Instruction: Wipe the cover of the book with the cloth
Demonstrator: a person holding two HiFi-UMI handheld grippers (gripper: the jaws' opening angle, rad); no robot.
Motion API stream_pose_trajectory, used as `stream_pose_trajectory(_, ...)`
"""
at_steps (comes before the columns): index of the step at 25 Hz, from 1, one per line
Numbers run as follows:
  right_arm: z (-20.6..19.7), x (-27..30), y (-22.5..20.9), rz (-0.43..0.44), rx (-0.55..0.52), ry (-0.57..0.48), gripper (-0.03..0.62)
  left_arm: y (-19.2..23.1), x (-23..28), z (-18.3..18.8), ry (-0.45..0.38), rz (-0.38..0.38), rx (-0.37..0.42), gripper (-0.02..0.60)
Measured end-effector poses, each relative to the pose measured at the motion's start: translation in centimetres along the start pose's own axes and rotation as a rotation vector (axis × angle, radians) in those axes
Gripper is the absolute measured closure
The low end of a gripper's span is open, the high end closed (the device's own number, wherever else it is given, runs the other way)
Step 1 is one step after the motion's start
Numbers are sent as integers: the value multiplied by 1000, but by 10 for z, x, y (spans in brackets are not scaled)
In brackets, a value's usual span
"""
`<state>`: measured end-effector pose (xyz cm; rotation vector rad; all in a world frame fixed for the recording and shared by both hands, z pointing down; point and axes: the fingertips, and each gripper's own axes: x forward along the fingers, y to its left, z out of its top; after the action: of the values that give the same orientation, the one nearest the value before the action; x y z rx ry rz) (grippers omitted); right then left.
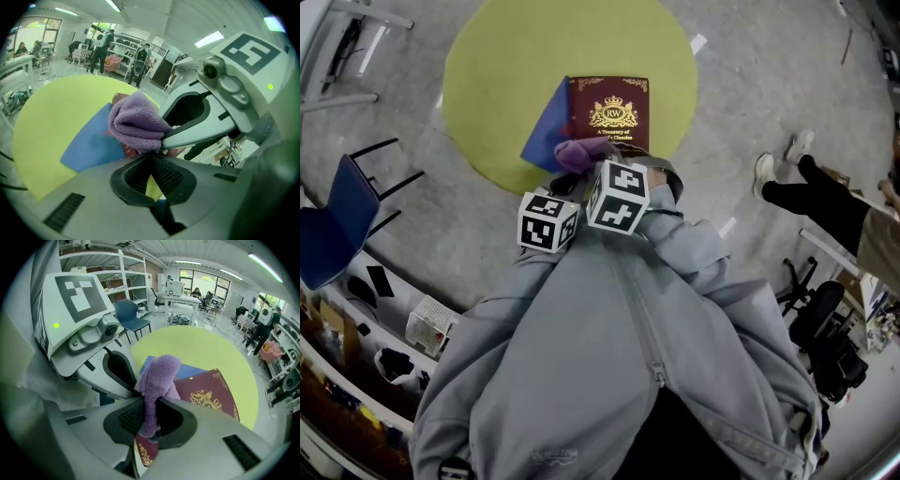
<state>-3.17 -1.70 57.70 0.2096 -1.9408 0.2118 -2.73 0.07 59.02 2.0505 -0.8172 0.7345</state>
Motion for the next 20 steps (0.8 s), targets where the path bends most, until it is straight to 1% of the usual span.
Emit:
stream_pose_trajectory(4, -1, 1, -1, 25, 30, -8, 519, 0, 0, 0, -2, 3, 0, 565)
stream_pose_trajectory(10, -10, -2, -2, 17, 46, 5, 519, 0, 0, -1, -7, 8, -1, 565)
stream_pose_trajectory(20, -53, -16, -4, -10, 107, 55, 519, -1, 0, -1, -11, 14, 3, 565)
